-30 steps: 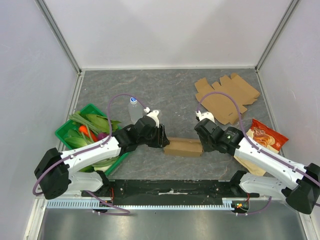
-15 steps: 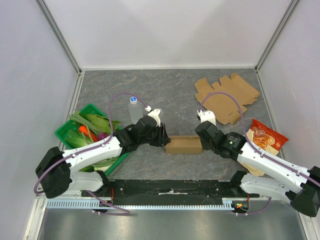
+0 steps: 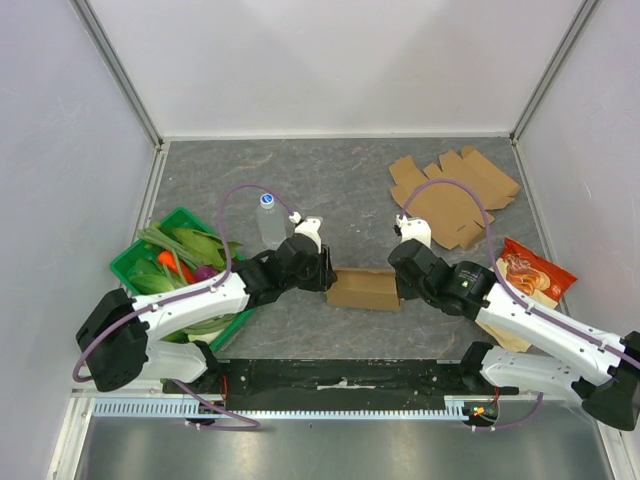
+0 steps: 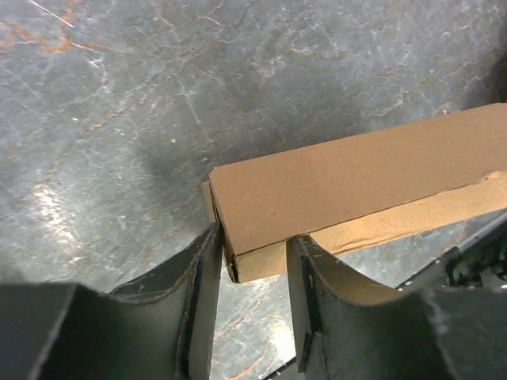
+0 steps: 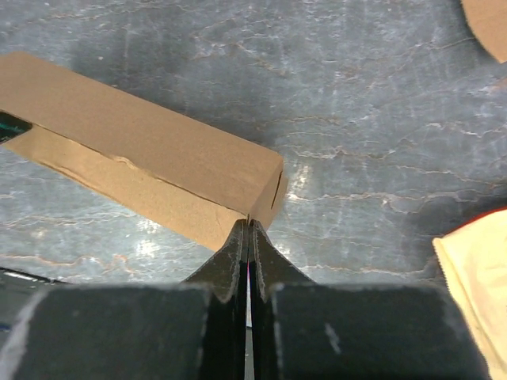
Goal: Fold the paper box
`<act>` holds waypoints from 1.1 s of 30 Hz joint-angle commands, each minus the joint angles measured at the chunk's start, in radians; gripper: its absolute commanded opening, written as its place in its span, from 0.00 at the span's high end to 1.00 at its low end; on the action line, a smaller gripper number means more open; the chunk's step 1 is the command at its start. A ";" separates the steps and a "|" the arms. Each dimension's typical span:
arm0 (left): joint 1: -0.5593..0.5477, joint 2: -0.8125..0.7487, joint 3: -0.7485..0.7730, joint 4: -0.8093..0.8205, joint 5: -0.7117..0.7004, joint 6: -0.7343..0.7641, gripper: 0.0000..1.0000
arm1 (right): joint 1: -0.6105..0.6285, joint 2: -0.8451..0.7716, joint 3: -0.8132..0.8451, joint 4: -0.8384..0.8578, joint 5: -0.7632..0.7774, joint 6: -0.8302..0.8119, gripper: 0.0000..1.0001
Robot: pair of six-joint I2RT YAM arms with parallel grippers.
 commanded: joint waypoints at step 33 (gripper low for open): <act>-0.013 -0.119 -0.030 -0.036 -0.195 0.095 0.72 | 0.105 -0.049 -0.322 0.582 0.293 -0.122 0.72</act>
